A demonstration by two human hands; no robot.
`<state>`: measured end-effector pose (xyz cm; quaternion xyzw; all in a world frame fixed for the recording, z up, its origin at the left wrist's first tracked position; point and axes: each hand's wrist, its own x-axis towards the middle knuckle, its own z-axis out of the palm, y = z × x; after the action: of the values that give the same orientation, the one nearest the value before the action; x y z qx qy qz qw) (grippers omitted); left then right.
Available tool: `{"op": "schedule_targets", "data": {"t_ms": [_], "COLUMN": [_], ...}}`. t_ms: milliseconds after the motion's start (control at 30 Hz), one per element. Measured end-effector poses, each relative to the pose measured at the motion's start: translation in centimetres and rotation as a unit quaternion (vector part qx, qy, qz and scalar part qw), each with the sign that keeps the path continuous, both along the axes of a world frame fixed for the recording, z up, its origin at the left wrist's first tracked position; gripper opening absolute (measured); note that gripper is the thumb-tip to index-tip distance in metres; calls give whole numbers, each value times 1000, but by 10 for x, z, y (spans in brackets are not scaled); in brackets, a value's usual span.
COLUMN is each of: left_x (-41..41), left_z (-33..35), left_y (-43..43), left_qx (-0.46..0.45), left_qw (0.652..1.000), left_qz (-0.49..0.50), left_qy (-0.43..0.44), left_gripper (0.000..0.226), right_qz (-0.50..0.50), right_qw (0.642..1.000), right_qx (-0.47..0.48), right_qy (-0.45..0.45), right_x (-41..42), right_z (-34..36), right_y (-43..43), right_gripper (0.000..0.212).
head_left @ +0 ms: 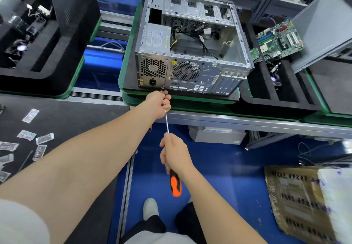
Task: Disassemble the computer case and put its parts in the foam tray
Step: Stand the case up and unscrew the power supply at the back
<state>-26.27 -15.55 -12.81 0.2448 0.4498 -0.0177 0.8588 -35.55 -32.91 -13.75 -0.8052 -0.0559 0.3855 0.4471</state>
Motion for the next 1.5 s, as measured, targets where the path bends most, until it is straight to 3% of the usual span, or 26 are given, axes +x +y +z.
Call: {"op": "schedule_targets", "data": {"t_ms": [33, 100, 200, 267, 300, 333, 367, 467, 567, 633, 700, 800, 933, 1000, 1067, 1167, 1300, 1333, 1367, 1400, 1500], "left_x": [-1, -3, -5, -6, -6, -6, -6, -7, -8, -7, -6, -4, -3, -3, -4, -5, -7, -8, -8, -8, -6], "left_z": [0, -2, -5, -6, -7, -7, -7, -7, -10, -10, -10, -8, -7, -6, -5, -5, -7, -7, -7, -7, -7], "left_y": [3, 7, 11, 13, 13, 14, 14, 13, 10, 7, 2, -5, -7, -5, -3, 2, 5, 5, 5, 4, 2], "left_qx": [-9, -37, -84, -102, -105, -104, -96, -65, -51, -48, -45, -38, -48, -54, -69, -94, -119, -117, -108, -92, -38], "left_qw": [1000, 999, 996, 994, 993, 994, 994, 997, 997, 997, 997, 997, 997, 997, 996, 994, 990, 990, 990, 992, 997], "left_qz": [-2, -5, 1, 6, 6, 3, -4, -22, -19, -14, -5, 15, 41, 45, 41, 36, 35, 35, 34, 33, 23], "left_qy": [1, -11, -33, -43, -45, -44, -42, -41, -52, -60, -64, -61, -44, -32, -36, -50, -71, -77, -81, -81, -69], "left_gripper": [36, 35, 35, 32, 31, 31, 31, 36, 40, 40, 40, 40, 38, 37, 36, 37, 34, 34, 34, 35, 36], "right_qz": [-20, -82, -114, -122, -126, -126, -121, -100, -119, -107, -54, -15, -23, -31, -44, -95, -139, -140, -139, -132, -97], "right_qw": [994, 941, 805, 720, 718, 735, 774, 917, 976, 994, 974, 942, 978, 997, 992, 921, 740, 721, 733, 770, 924], "right_qx": [81, 221, 389, 455, 459, 448, 417, 258, 120, -2, -133, -218, -102, -8, 104, 260, 437, 451, 444, 417, 258], "right_qy": [71, 242, 434, 509, 508, 493, 461, 288, 136, -23, -175, -253, -182, -75, 59, 273, 493, 508, 497, 465, 266], "right_x": [0, -2, -4, -3, -3, -3, -3, -4, -6, -5, -3, 2, 9, 12, 14, 11, 5, 5, 5, 6, 5], "right_z": [1, 2, 0, 2, 2, 4, 5, 7, 6, 5, 2, -6, -8, -3, 0, 1, -2, -1, 0, 1, 3], "right_y": [-1, -4, -5, -1, 0, 2, 4, 4, 8, 11, 10, 4, 0, -3, -7, -10, -15, -14, -11, -8, -4], "right_gripper": [29, 41, 37, 35, 34, 33, 31, 21, 27, 30, 35, 37, 33, 28, 33, 44, 35, 34, 34, 32, 28]}}
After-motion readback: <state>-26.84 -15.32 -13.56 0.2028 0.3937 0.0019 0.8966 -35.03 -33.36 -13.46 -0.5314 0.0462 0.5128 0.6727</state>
